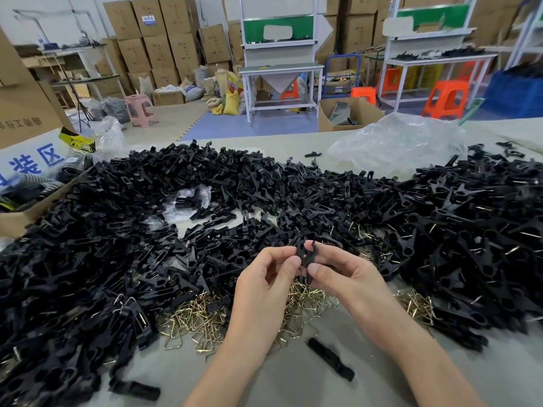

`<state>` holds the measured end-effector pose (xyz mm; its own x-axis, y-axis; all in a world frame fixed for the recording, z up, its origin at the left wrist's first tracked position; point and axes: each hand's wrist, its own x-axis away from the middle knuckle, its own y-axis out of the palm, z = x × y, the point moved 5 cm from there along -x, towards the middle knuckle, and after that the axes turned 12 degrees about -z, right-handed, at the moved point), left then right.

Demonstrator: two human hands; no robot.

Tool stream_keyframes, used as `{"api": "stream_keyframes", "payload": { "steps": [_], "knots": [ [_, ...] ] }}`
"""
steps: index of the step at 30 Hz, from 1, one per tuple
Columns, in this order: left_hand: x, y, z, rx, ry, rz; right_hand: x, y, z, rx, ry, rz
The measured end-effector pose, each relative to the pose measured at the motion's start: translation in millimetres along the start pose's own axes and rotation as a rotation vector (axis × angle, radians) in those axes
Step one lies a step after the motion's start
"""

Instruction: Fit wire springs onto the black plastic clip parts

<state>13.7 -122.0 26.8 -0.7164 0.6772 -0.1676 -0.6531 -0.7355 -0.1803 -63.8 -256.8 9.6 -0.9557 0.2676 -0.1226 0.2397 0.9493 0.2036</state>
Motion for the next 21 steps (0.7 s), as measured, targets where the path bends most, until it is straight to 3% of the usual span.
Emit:
{"api": "stream_keyframes", "payload": {
  "steps": [11,21],
  "knots": [
    [1.2,1.0,-1.9,-0.019,-0.002,-0.018,0.6,-0.6,1.7,0.018,-0.007,-0.014],
    [1.2,3.4,7.5,-0.191,0.117,-0.086,0.9,0.3,-0.6,-0.016,-0.016,-0.047]
  ]
}}
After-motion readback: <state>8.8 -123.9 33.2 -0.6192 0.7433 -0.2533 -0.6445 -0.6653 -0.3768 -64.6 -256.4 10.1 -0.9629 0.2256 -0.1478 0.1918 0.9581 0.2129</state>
